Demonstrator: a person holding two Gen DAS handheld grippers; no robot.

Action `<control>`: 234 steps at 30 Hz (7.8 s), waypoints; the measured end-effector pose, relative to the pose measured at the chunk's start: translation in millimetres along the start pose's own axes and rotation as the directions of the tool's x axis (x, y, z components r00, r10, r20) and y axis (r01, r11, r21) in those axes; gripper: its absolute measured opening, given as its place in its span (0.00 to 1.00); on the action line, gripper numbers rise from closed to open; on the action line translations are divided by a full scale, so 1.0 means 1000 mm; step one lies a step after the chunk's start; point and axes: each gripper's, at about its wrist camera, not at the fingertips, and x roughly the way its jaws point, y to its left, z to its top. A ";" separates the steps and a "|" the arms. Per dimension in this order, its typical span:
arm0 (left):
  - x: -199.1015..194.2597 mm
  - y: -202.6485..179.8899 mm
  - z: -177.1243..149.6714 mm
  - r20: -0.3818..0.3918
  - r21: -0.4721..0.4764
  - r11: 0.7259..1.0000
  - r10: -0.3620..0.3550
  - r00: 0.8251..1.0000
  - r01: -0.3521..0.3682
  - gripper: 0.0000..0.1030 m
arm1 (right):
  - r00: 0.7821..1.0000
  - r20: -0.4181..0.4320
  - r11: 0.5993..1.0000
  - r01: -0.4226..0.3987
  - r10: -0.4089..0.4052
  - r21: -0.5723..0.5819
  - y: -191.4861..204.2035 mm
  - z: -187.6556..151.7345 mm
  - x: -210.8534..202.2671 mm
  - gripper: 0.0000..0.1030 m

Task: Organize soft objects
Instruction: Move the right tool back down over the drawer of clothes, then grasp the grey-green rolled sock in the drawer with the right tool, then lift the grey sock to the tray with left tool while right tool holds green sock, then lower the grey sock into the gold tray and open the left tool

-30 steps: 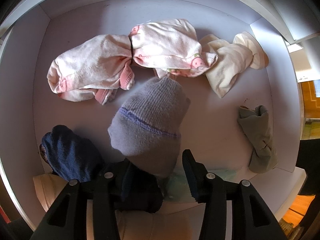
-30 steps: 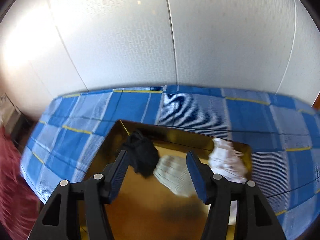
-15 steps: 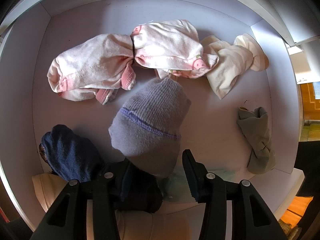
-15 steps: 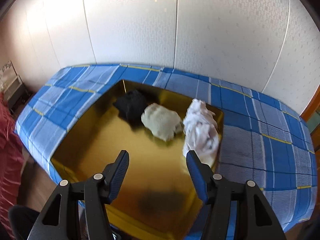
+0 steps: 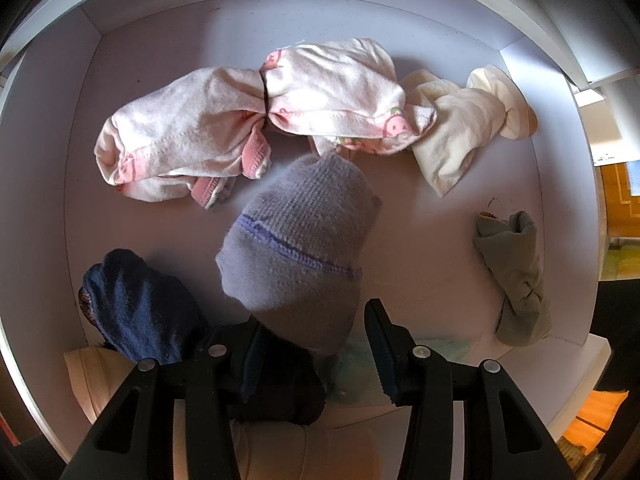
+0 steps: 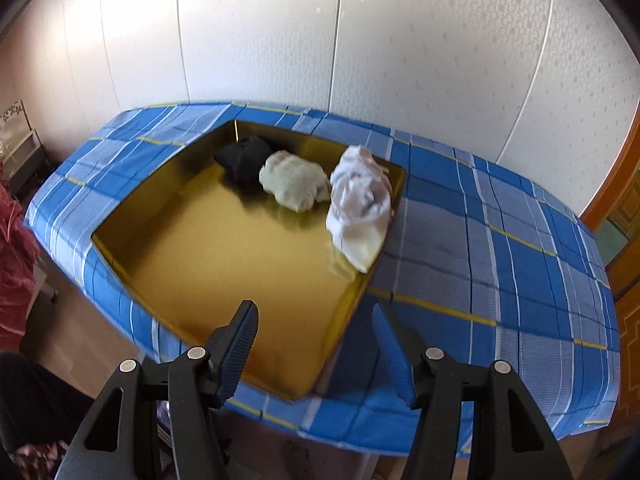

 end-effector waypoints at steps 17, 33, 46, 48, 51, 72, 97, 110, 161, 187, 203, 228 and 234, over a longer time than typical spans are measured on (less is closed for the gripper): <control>0.001 -0.003 -0.008 0.000 0.011 1.000 0.005 1.000 -0.005 0.46 | 0.988 -0.156 0.998 -0.012 0.022 0.068 -0.012 -0.116 0.029 0.59; 0.000 0.001 -0.014 0.004 0.012 1.000 0.002 1.000 -0.002 0.46 | 0.802 -0.572 0.950 0.017 0.174 0.312 -0.014 -0.248 0.153 0.59; -0.002 0.014 -0.016 0.011 -0.009 1.000 -0.022 1.000 0.022 0.46 | 0.730 -0.678 0.992 0.004 0.085 0.128 0.022 -0.279 0.199 0.59; -0.002 0.015 -0.016 0.012 -0.012 1.000 -0.025 1.000 0.025 0.46 | 0.727 -0.683 0.994 0.007 0.068 0.107 0.025 -0.284 0.200 0.58; -0.003 0.017 -0.018 0.013 -0.015 0.999 -0.028 1.000 0.028 0.46 | 0.724 -0.687 0.995 0.003 0.068 0.102 0.028 -0.288 0.203 0.52; -0.019 0.008 -0.011 0.057 0.005 0.999 -0.037 0.998 0.037 0.41 | 0.760 -0.649 0.996 0.021 0.039 0.085 0.030 -0.271 0.197 0.32; -0.114 -0.023 -0.015 0.147 0.057 0.990 -0.138 0.980 0.131 0.31 | 0.764 -0.640 0.982 0.047 0.083 0.184 0.008 -0.273 0.194 0.32; -0.074 -0.020 -0.012 0.053 0.135 0.991 -0.007 0.999 -0.001 0.75 | 0.757 -0.640 0.969 0.039 0.131 0.245 -0.007 -0.272 0.193 0.32; -0.374 -0.060 -0.022 0.464 0.361 0.930 -0.246 0.851 0.072 0.56 | 0.755 -0.634 0.956 0.033 0.167 0.290 -0.012 -0.270 0.189 0.32; -0.408 0.010 0.127 0.515 -0.006 0.991 0.121 0.849 -0.137 0.56 | 0.758 -0.605 0.923 0.009 0.245 0.386 -0.026 -0.269 0.180 0.32; -0.364 0.023 0.179 0.410 -0.082 0.966 0.259 0.874 -0.247 0.56 | 0.762 -0.574 0.892 -0.010 0.300 0.453 -0.045 -0.263 0.172 0.32; -0.342 0.030 0.212 0.414 -0.143 0.953 0.303 0.858 -0.268 0.61 | 0.764 -0.549 0.874 -0.038 0.337 0.484 -0.066 -0.252 0.156 0.32; -0.357 0.026 0.204 0.460 -0.152 0.955 0.296 0.837 -0.254 0.66 | 0.767 -0.548 0.875 -0.036 0.334 0.483 -0.067 -0.252 0.156 0.32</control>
